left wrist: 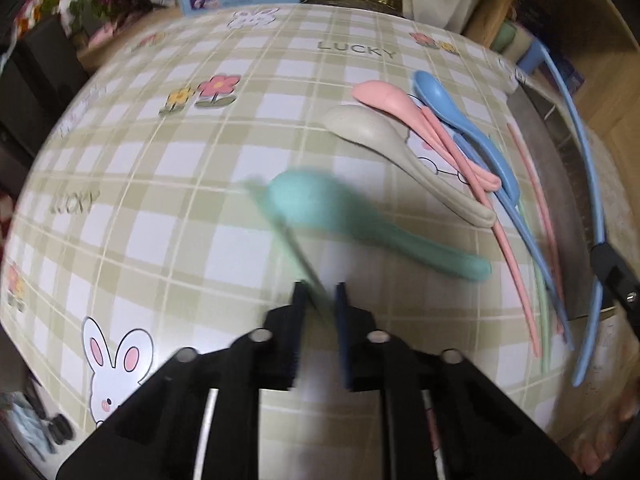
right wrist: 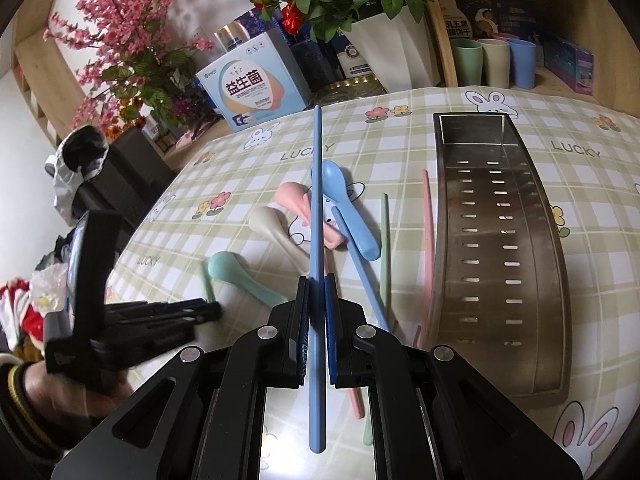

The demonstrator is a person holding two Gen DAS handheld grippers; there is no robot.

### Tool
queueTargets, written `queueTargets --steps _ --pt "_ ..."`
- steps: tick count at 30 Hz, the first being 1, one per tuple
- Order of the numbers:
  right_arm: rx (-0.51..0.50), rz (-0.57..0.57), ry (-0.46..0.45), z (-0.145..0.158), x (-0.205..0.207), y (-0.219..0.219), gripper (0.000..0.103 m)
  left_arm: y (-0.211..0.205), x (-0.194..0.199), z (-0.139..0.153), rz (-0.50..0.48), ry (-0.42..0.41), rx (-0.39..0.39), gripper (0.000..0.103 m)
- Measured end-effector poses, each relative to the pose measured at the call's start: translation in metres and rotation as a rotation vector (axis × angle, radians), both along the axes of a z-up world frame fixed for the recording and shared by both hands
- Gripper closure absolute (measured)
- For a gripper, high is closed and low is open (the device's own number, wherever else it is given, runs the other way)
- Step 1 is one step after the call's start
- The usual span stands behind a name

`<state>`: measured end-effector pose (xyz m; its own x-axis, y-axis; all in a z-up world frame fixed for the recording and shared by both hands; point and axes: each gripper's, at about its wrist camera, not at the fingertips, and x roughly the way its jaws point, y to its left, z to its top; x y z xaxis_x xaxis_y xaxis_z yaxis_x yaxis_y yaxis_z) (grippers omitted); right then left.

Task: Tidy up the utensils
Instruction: 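Close the left tool on the green chopstick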

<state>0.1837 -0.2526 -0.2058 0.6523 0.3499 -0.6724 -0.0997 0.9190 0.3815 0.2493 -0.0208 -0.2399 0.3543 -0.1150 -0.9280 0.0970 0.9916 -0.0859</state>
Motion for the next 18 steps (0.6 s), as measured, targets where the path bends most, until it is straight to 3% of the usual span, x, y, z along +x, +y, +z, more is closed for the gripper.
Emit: queueTargets --steps 7,10,12,15,18 --pt "-0.002 0.006 0.003 -0.001 0.000 0.002 0.096 0.018 0.004 0.001 0.018 0.009 -0.022 0.094" --pt "-0.003 0.006 0.003 -0.001 0.000 0.003 0.096 0.007 -0.001 0.001 -0.004 -0.020 0.017 0.084" --pt "-0.005 0.001 0.004 -0.001 -0.001 0.003 0.096 -0.001 -0.004 0.000 -0.027 -0.041 0.039 0.072" --pt "-0.004 -0.005 0.004 -0.001 -0.002 0.002 0.096 -0.009 -0.009 -0.002 -0.019 -0.087 0.080 0.070" --pt "-0.003 -0.005 0.005 -0.001 -0.002 0.002 0.096 -0.006 -0.012 -0.003 0.004 -0.111 0.062 0.072"
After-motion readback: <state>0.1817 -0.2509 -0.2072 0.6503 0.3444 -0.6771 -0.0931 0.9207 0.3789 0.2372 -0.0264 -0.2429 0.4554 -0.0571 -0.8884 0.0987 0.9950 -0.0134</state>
